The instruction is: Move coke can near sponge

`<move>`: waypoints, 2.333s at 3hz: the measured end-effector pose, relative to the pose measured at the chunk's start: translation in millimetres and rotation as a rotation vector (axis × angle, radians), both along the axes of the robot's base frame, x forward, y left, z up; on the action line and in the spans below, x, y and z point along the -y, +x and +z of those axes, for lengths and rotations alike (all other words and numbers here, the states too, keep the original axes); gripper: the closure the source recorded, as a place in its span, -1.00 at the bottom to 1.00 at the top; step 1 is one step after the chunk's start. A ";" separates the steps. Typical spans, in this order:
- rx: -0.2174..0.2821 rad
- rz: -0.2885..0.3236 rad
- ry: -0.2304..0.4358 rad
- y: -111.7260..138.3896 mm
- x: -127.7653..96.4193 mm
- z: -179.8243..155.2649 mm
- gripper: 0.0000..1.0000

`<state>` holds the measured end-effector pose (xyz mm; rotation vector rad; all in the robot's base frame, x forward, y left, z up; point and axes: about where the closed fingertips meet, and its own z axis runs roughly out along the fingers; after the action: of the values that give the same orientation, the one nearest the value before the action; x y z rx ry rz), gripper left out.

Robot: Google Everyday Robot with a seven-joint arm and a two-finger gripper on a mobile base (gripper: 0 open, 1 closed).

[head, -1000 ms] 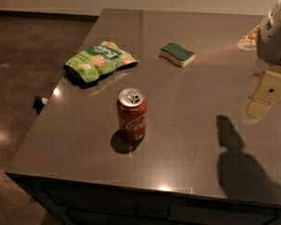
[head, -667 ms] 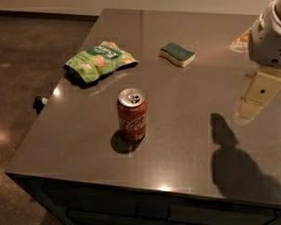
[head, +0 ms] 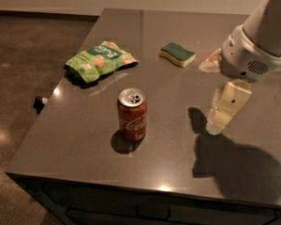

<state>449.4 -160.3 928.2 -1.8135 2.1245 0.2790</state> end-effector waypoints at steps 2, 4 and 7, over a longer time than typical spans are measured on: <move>-0.049 0.129 0.150 -13.6 -60.0 -35.1 -1.00; 0.010 0.257 0.257 2.1 -134.2 -51.0 -1.00; -0.026 0.248 0.284 31.8 -152.0 -24.7 -0.05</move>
Offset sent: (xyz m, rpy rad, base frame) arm -0.0194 0.1019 -0.0579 0.2277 0.0122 0.2178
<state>481.3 -8.4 903.4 -1.9045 1.7671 0.6326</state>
